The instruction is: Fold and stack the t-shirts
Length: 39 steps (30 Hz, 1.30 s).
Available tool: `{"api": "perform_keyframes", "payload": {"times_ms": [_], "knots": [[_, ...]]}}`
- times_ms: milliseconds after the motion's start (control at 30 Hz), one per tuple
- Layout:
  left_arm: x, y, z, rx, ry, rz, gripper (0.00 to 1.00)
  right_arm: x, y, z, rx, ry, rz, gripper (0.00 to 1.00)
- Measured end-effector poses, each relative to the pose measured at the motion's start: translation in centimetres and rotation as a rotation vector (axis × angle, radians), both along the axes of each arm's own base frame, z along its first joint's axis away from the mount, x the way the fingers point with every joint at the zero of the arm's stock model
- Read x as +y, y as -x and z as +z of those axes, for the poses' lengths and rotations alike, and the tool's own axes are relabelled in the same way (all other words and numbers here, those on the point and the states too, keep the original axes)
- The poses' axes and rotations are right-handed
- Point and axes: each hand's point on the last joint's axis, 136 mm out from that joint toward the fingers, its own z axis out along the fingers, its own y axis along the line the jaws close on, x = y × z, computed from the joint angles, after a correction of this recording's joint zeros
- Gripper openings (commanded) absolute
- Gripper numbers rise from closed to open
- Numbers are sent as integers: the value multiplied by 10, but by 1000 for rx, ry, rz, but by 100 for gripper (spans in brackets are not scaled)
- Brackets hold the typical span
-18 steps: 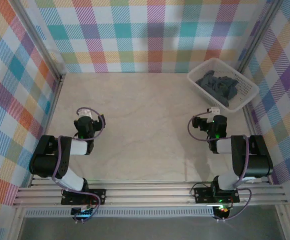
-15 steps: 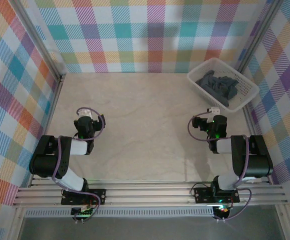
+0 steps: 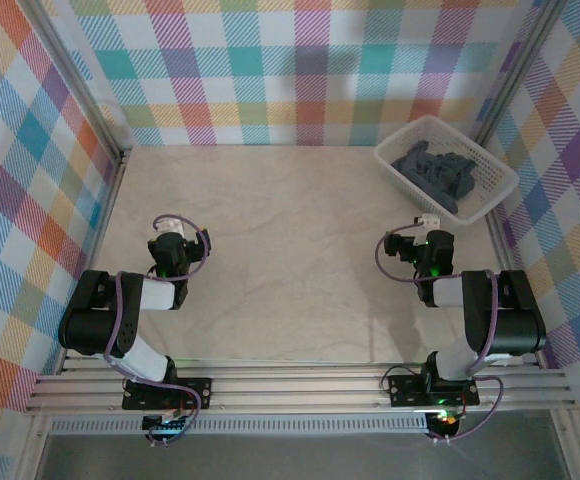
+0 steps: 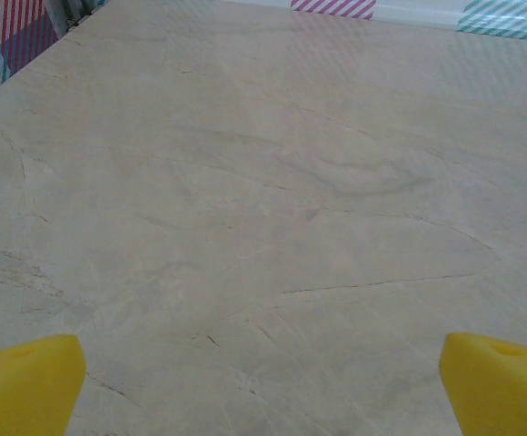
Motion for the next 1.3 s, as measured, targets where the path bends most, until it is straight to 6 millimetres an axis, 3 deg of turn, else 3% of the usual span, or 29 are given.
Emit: {"api": "perform_keyframes", "payload": {"times_ms": [400, 467, 567, 600, 667, 767, 833, 867, 933, 1000, 1133, 1233, 1300], "knots": [[0, 0, 0, 0, 0, 0, 100, -2, 2, 3, 4, 3, -8, 100], [-1, 1, 1, 2, -4, -4, 100, -2, 5, 15, 8, 20, -27, 100], [-11, 9, 19, 30, -42, -29, 100, 10, -1, 76, -93, 56, -28, 100], [-20, 7, 40, -3, -57, -49, 100, 17, -4, 108, -151, 54, -28, 100], [-38, -4, 104, -125, -60, -61, 100, 28, -16, 179, -205, 3, -39, 100], [-39, -27, 203, -214, 143, 101, 100, 23, -39, 283, -259, -125, -120, 100], [-23, -41, 263, -258, 306, 217, 100, 10, -52, 323, -282, -209, -170, 100], [-17, -48, 287, -276, 378, 232, 100, -2, -61, 328, -260, -248, -207, 100], [-16, -61, 313, -286, 479, 224, 100, -26, -82, 317, -183, -309, -290, 100], [-31, -74, 312, -236, 548, 174, 100, -47, -110, 296, -87, -356, -371, 100], [-120, -89, 268, -9, 637, -46, 100, -84, -166, 204, 168, -405, -513, 100], [-188, -79, 234, 155, 669, -212, 100, -105, -182, 134, 328, -419, -594, 99], [-223, -67, 223, 223, 686, -299, 100, -115, -183, 92, 418, -422, -630, 97]]}}
